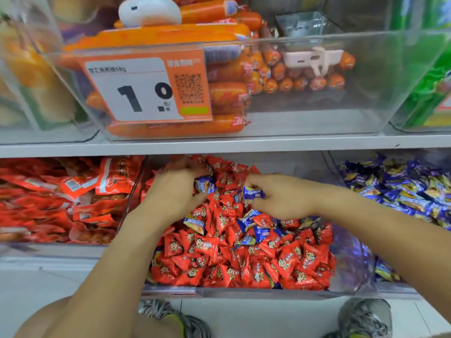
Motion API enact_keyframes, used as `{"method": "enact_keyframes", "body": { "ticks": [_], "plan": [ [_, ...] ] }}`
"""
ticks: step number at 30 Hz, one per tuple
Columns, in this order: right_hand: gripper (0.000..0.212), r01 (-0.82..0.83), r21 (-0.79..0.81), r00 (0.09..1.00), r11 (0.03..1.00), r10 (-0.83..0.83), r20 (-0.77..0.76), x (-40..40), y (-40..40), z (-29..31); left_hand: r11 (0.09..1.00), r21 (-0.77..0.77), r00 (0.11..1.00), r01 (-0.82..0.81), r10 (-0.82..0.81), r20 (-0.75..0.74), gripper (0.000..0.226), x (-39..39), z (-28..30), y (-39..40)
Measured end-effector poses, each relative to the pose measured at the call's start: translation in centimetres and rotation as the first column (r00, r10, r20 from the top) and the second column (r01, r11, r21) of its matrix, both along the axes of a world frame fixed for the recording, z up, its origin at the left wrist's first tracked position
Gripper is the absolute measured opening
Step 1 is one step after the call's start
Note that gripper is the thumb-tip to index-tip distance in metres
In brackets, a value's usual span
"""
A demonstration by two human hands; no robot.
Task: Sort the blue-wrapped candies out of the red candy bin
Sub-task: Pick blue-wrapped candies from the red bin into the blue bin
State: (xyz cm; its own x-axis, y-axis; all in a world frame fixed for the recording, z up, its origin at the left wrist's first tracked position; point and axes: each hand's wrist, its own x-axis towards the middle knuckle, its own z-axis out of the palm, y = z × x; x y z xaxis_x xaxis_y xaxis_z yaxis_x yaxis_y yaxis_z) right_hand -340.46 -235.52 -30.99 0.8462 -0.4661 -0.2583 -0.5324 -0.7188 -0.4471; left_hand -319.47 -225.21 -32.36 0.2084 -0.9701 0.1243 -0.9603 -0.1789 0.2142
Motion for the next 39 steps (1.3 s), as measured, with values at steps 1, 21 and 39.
{"method": "enact_keyframes", "body": {
  "ticks": [1, 21, 39],
  "plan": [
    [0.025, -0.012, -0.013, 0.997, 1.000, 0.012, -0.072, 0.2, 0.1, -0.3, 1.000, -0.012, 1.000, 0.009, -0.009, 0.002, 0.046, -0.1, 0.0, -0.2],
    [0.016, 0.143, 0.146, 0.986, 0.979, -0.154, 0.063, 2.2, -0.8, 1.6, 0.984, -0.175, 0.939, -0.027, -0.034, -0.341, 0.017, 1.2, 2.3, 2.9],
    [0.038, 0.007, -0.161, 1.000, 0.987, -0.004, 0.019, 8.2, -1.1, -1.0, 0.958, -0.240, 0.922, -0.155, 0.053, -0.384, 0.020, 1.7, 2.0, 1.7]
  ]
}}
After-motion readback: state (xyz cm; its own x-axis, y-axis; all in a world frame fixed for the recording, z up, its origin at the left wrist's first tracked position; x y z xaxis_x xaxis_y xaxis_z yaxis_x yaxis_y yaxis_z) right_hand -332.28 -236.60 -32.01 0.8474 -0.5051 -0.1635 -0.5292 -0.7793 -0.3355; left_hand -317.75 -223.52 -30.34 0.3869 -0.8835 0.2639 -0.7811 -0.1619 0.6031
